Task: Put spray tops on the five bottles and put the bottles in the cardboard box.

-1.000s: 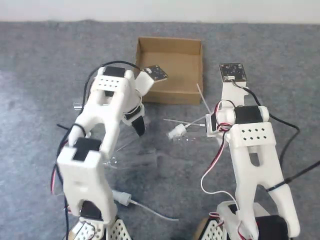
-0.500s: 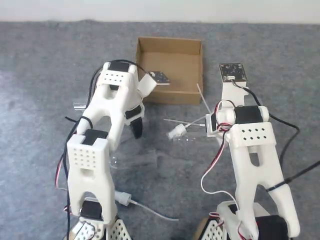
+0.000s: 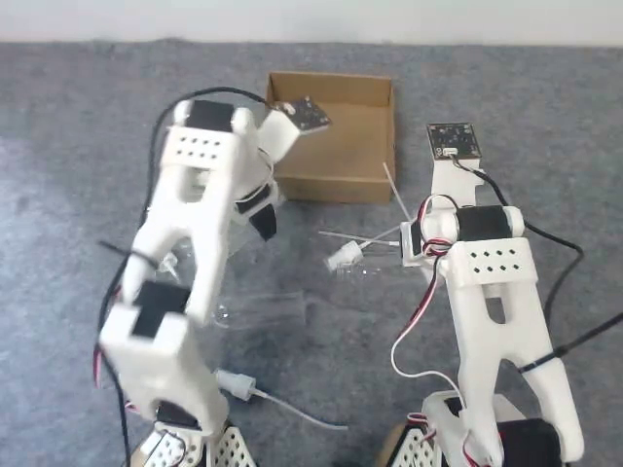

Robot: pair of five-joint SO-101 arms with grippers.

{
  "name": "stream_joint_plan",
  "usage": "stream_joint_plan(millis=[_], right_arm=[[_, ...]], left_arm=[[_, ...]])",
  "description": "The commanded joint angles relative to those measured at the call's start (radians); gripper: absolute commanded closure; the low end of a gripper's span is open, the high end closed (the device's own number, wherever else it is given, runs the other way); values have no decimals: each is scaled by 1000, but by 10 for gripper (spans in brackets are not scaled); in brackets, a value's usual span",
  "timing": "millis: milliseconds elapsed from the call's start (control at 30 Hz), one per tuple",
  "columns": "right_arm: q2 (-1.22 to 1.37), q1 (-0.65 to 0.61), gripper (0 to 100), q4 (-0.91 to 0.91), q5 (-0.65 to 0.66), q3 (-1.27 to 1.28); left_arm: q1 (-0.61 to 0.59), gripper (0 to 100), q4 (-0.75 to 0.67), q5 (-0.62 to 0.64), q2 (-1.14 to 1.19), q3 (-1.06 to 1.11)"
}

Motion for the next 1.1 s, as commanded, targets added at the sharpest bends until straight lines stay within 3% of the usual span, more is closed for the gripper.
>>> stream_joint_plan(millis=[0, 367, 733, 1067], right_arm=[[-39, 16, 989, -12, 14, -6], [-48, -12, 990, 36, 18, -8], [-48, -85, 990, 143, 163, -12], [-36, -85, 988, 162, 307, -14]], left_arm=[[0, 855, 34, 20, -273, 48], [-112, 855, -152, 278, -678, 272], [-133, 855, -572, 525, -1062, 771], [-183, 855, -825, 767, -1303, 1092]])
